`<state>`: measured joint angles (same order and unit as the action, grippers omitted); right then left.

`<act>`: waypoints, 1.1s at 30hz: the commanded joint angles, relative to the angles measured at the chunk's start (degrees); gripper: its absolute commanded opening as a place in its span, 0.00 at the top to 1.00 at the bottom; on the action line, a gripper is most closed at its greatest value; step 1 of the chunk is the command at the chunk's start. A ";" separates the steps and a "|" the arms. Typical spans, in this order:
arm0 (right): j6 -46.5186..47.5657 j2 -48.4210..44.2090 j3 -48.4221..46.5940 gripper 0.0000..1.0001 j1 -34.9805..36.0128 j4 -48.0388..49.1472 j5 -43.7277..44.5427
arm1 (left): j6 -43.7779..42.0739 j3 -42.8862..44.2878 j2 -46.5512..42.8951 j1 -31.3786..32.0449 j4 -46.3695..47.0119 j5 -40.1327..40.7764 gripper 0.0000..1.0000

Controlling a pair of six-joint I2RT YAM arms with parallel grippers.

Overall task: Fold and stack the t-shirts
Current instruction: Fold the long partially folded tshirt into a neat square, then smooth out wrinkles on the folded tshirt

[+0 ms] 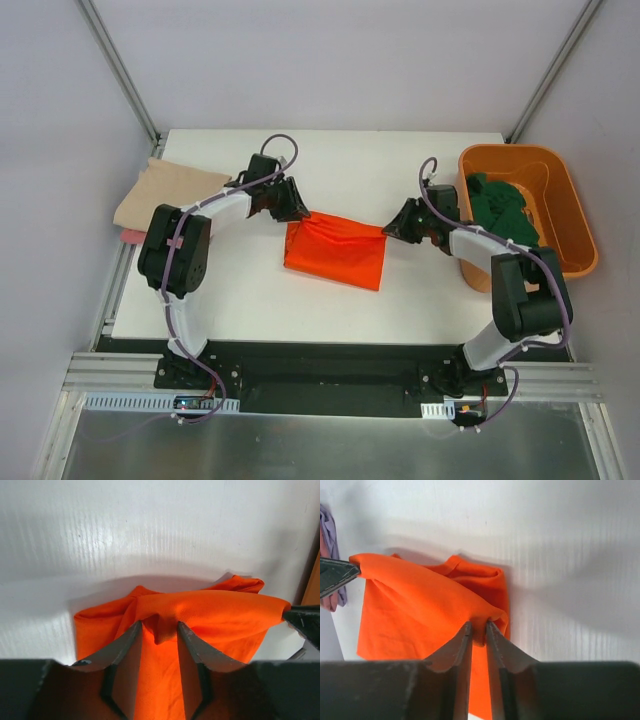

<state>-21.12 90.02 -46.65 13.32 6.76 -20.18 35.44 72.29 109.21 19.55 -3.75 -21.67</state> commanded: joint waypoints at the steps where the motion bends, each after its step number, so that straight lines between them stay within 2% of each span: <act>1: 1.53 1.83 -6.69 0.72 -0.67 -1.21 0.58 | -1.78 3.56 -2.32 -1.09 -0.29 1.02 0.61; 2: 1.35 0.96 -7.04 0.61 -0.58 -1.92 0.50 | -2.04 3.38 -3.90 -1.09 -0.47 1.19 0.53; 5: 1.52 -2.82 -6.35 0.31 -0.40 -2.89 0.14 | -2.57 2.33 -8.38 -1.01 -0.47 0.67 0.01; 8: 2.66 -7.21 -4.94 0.12 0.21 -5.79 1.29 | -2.05 -0.21 -12.43 -0.74 -0.47 -1.17 0.01; 11: 2.58 -11.96 -2.49 0.00 1.88 -6.50 -0.63 | -1.08 -3.55 -15.77 0.92 -0.38 -5.12 0.01; 12: 2.23 -13.01 -1.69 0.03 3.10 -6.50 -1.60 | -1.16 -4.95 -16.82 2.49 -0.21 -6.09 0.01; 15: -0.14 -13.91 -0.19 0.04 6.70 -6.33 -4.59 | -0.81 -9.09 -19.38 6.01 0.67 -6.72 0.01; 19: -1.37 -10.40 -2.20 0.04 11.45 -5.97 -4.60 | -0.37 -14.62 -21.93 9.71 2.43 -5.67 0.01; 25: 0.55 2.86 -11.86 0.04 12.17 -6.06 -3.99 | -0.46 -22.01 -21.50 9.72 3.48 -1.98 0.01; 30: 3.28 16.21 -23.11 0.04 10.94 -6.50 -1.09 | 0.33 -24.04 -18.51 7.78 4.98 0.40 0.01; 33: 3.19 21.33 -26.73 0.04 9.97 -9.75 -0.03 | 0.33 -25.44 -17.37 7.70 5.15 1.63 0.01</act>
<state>-19.62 106.17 -68.03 24.62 -0.38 -22.50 35.24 48.53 90.41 27.83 -0.80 -22.98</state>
